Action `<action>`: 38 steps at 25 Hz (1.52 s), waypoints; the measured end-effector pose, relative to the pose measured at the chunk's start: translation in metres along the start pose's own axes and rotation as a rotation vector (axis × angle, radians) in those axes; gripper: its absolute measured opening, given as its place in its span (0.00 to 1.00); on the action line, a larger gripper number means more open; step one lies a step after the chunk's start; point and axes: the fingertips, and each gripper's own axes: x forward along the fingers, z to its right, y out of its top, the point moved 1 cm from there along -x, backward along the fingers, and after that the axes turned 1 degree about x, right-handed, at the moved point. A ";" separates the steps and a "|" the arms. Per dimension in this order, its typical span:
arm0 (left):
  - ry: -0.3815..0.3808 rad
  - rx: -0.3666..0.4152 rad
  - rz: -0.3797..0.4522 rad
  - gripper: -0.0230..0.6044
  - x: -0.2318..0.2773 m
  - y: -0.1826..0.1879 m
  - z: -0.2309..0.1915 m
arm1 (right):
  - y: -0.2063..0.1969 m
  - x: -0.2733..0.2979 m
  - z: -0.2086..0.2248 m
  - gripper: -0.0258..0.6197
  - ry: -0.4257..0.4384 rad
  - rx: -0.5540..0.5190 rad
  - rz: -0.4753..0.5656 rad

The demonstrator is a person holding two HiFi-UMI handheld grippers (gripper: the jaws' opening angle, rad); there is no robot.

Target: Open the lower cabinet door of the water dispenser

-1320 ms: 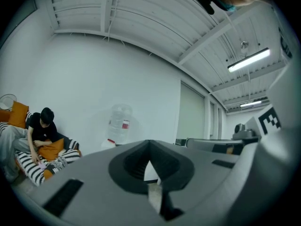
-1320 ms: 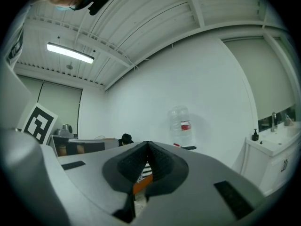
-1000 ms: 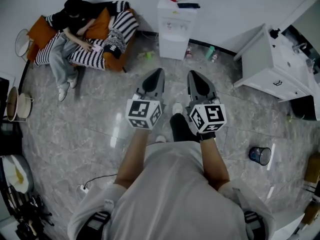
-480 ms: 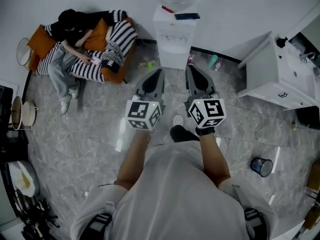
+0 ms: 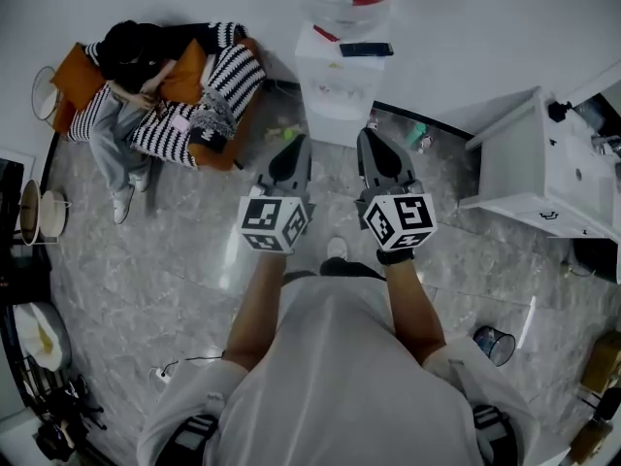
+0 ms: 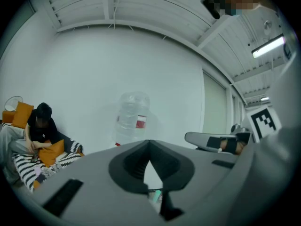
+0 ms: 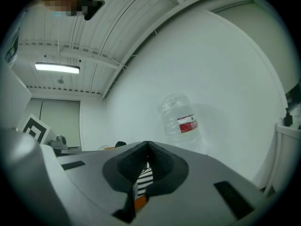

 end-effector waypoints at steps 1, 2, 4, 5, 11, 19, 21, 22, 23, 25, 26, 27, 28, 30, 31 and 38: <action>0.006 -0.001 -0.003 0.06 0.006 -0.001 -0.002 | -0.001 0.005 0.005 0.06 0.004 0.005 -0.003; 0.010 0.000 -0.007 0.06 0.013 -0.003 -0.003 | -0.004 0.009 0.010 0.06 0.005 0.012 -0.007; 0.012 0.001 -0.023 0.06 0.024 -0.009 -0.005 | -0.011 0.015 0.022 0.06 0.000 0.028 -0.020; 0.013 0.001 -0.033 0.06 0.028 -0.013 -0.006 | -0.016 0.017 0.027 0.06 -0.005 0.036 -0.028; -0.008 0.003 -0.078 0.06 0.055 -0.028 -0.012 | -0.033 0.031 0.055 0.06 -0.046 0.074 -0.052; -0.084 0.003 -0.123 0.06 0.088 -0.050 -0.014 | -0.062 0.045 0.080 0.06 -0.118 0.104 -0.088; -0.097 -0.005 -0.134 0.06 0.093 -0.062 -0.018 | -0.077 0.047 0.082 0.06 -0.128 0.102 -0.107; -0.101 -0.014 -0.138 0.06 0.096 -0.070 -0.020 | -0.086 0.047 0.083 0.06 -0.131 0.100 -0.119; -0.103 -0.022 -0.142 0.06 0.098 -0.078 -0.022 | -0.095 0.046 0.084 0.06 -0.135 0.096 -0.132; -0.105 -0.032 -0.152 0.06 0.103 -0.097 -0.025 | -0.114 0.044 0.091 0.06 -0.147 0.089 -0.152; -0.108 -0.034 -0.158 0.06 0.106 -0.107 -0.026 | -0.124 0.043 0.097 0.06 -0.155 0.088 -0.158; -0.111 -0.036 -0.162 0.06 0.109 -0.118 -0.028 | -0.134 0.043 0.102 0.06 -0.163 0.088 -0.161; -0.115 -0.038 -0.165 0.06 0.112 -0.129 -0.029 | -0.144 0.042 0.108 0.06 -0.168 0.087 -0.165; -0.122 -0.035 -0.167 0.06 0.115 -0.153 -0.034 | -0.170 0.043 0.115 0.06 -0.172 0.082 -0.175; -0.126 -0.029 -0.168 0.06 0.117 -0.166 -0.037 | -0.184 0.044 0.118 0.06 -0.174 0.079 -0.179; -0.163 0.003 -0.158 0.06 0.135 -0.265 -0.064 | -0.288 0.054 0.137 0.06 -0.176 0.051 -0.182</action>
